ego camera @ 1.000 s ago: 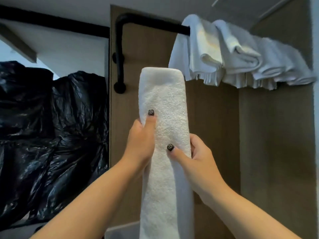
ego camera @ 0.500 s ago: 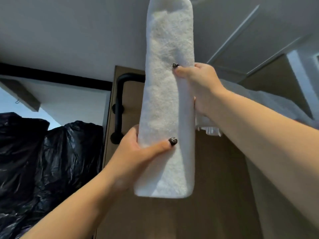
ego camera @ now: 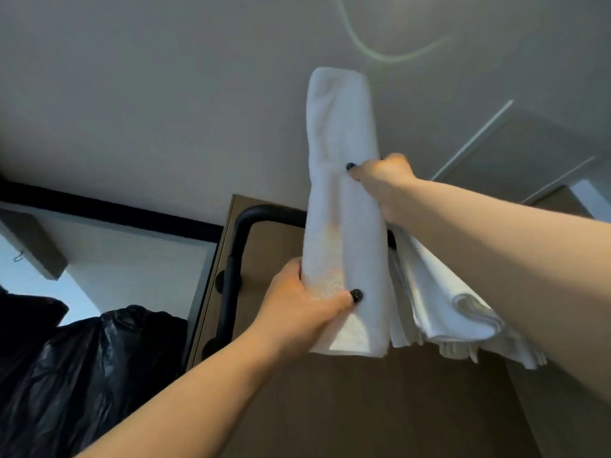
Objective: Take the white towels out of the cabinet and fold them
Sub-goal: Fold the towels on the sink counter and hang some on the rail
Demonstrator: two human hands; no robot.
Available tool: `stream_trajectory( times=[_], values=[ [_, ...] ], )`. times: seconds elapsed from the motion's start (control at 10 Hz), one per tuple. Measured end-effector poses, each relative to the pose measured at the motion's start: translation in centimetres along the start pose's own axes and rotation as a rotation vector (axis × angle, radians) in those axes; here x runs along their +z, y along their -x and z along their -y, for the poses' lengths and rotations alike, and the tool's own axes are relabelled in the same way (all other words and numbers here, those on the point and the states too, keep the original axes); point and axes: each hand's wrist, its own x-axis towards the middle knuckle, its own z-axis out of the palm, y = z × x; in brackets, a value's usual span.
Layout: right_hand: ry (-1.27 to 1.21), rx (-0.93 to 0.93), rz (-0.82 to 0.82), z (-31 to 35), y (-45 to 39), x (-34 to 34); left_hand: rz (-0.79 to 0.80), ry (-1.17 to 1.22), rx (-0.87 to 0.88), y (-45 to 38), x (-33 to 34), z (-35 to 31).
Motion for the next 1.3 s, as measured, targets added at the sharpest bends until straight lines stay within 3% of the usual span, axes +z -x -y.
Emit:
stream_trajectory(
  times=[0.1,0.3,0.5,0.6,0.7,0.8,0.9,1.1,1.2,1.3],
  values=[
    [0.06,0.023,-0.021,-2.2,-1.7,1.5,-0.007,-0.066,0.011,-0.9,0.5,2.5],
    [0.446,-0.26,-0.171,-4.4,-3.3,3.5,-0.093,-0.042,0.037,-1.4,0.7,6.9],
    [0.73,-0.418,0.234,-3.7,-3.3,4.0,-0.088,-0.019,0.077,-1.6,2.0,8.6],
    [0.75,-0.372,0.351,-3.4,-3.0,3.9,-0.101,0.019,0.1,-1.7,2.2,9.4],
    [0.726,-0.335,0.395,-3.4,-3.5,4.1,-0.156,0.029,0.124,-1.9,2.0,10.0],
    [0.742,-0.366,0.374,-3.2,-4.1,4.6,-0.265,-0.189,0.191,-2.3,1.6,9.8],
    [0.768,-0.366,0.419,-3.0,-4.3,5.0,-0.226,-0.312,0.274,-3.3,0.7,8.6],
    [0.836,-0.425,0.502,-2.7,-4.0,5.0,0.091,0.078,0.078,-6.9,-1.1,5.0],
    [0.8,-0.426,0.38,-3.3,-3.6,4.6,0.072,0.053,0.13,-7.2,-0.8,4.9],
    [0.797,-0.434,0.178,-4.9,-2.4,4.0,0.058,0.161,0.052,-6.4,-0.5,5.3]
  ],
)
